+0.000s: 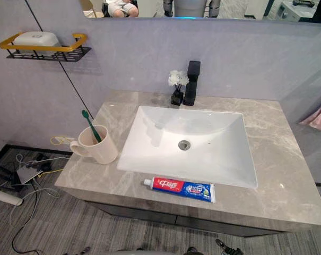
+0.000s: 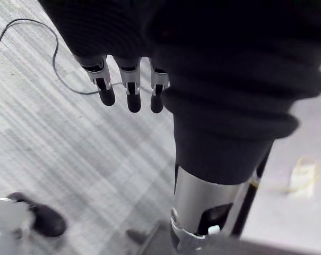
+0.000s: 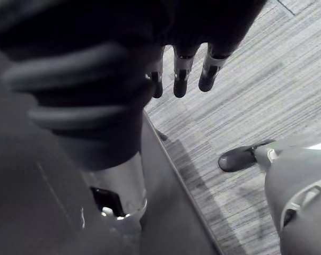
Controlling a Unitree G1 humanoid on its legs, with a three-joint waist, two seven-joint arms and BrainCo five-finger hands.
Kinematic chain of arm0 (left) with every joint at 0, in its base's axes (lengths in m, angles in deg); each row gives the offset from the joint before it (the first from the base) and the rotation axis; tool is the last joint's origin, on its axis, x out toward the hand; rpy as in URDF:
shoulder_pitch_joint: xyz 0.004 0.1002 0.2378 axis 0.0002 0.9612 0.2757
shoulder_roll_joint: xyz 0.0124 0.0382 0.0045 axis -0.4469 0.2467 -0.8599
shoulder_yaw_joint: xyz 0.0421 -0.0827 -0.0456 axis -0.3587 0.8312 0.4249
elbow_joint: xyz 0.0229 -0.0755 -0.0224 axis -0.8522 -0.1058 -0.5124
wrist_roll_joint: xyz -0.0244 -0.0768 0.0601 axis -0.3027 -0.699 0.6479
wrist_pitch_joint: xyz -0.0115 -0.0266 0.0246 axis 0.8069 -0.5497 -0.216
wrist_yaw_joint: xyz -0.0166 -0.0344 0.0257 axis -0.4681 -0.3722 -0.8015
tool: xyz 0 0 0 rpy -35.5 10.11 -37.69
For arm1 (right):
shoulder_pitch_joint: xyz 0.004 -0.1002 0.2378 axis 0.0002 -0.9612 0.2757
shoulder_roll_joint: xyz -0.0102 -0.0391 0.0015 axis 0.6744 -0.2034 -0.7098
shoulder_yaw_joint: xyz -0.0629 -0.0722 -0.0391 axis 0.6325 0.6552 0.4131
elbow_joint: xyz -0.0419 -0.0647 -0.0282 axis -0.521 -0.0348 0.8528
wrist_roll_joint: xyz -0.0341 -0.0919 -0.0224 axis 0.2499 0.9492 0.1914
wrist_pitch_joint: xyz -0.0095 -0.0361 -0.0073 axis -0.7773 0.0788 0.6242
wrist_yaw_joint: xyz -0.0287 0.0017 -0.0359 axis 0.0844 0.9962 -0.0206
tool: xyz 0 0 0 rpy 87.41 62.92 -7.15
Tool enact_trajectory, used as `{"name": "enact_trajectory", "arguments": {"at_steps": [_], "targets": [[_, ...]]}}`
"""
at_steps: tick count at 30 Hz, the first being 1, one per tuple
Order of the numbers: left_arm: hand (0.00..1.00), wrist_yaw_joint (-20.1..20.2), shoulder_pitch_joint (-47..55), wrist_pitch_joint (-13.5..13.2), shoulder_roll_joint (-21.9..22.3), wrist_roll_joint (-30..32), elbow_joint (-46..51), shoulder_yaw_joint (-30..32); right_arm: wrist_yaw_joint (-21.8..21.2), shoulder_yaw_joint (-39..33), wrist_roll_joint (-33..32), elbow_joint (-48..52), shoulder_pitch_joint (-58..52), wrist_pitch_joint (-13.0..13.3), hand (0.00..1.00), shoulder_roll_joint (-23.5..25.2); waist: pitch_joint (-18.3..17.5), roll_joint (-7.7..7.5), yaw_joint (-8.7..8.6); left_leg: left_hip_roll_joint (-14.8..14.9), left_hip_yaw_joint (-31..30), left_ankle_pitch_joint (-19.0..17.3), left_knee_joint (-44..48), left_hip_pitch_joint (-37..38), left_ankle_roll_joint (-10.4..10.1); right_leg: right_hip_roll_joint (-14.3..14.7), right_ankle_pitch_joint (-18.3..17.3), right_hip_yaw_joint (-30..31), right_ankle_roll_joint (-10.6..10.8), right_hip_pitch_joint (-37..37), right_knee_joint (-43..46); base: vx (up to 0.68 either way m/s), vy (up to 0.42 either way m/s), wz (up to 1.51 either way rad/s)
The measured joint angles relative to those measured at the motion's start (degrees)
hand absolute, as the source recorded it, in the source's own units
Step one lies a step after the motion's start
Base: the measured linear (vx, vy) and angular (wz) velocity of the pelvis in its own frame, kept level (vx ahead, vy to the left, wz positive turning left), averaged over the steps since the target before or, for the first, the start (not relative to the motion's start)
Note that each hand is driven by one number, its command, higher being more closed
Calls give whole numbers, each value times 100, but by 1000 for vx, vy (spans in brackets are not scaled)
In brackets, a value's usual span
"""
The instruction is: Organize washtable
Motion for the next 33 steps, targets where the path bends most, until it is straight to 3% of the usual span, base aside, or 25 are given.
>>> {"name": "enact_trajectory", "arguments": {"at_steps": [2, 5, 10, 13, 16, 21, 26, 33], "targets": [[0, -247, 170, -187, 62, -210, 1413, 37, 1, 4, 2, 222, -159, 4, 0, 38, -37, 28, 118, -5, -48, 4, -1, -9, 6, -26, -20, -59, 16, 19, 2, -6, 5, 13], [0, -630, 274, -364, 285, -150, 2952, 246, -1, 27, 0, 395, -216, 19, 0, 87, -117, 59, 129, -46, -154, 6, 24, -57, 10, -55, -78, -176, 80, 30, 43, 8, 6, 18], [0, -1120, 201, -399, 554, 298, 5109, 39, -23, 68, -5, 385, -249, 3, 0, 284, -160, 24, 184, -100, -288, 4, 166, -59, 10, -161, -180, -325, 75, 76, 186, 15, 29, 19], [0, -1119, 223, -633, 552, 346, 6338, -766, -41, 74, -7, 366, -234, 1, 0, 275, -161, 23, 269, -126, -327, -2, 200, -49, 19, -193, -180, -363, 75, 130, 191, -51, 16, 10], [0, -815, 247, -763, 525, 524, 7202, -1651, -143, 150, -8, 345, -202, 2, 0, 259, -160, 23, 232, -129, -336, -7, 219, -62, 27, -199, -178, -357, 77, 126, 214, -101, 10, 1], [0, -460, 303, -948, 270, 863, 7802, -2796, -167, 587, -2, 83, -258, 1, 0, 153, -174, 47, 99, -115, -297, -19, 219, -78, 40, -161, -175, -337, 74, 101, 194, -73, 0, -3], [0, -359, 148, -958, -138, 1872, 7803, -3439, -160, 831, 13, -137, -366, 6, 0, -11, -273, 107, 91, -105, -245, -15, 217, -114, 37, -89, -162, -204, 61, 37, 195, 5, 2, -8], [0, -245, -220, -910, -667, 2748, 7735, -4498, -152, 1202, 120, -129, -325, 39, 0, -61, -291, 4, 86, -98, -112, -10, 229, -42, 31, -84, -151, -71, 46, 19, 198, 4, 12, -10]]}}
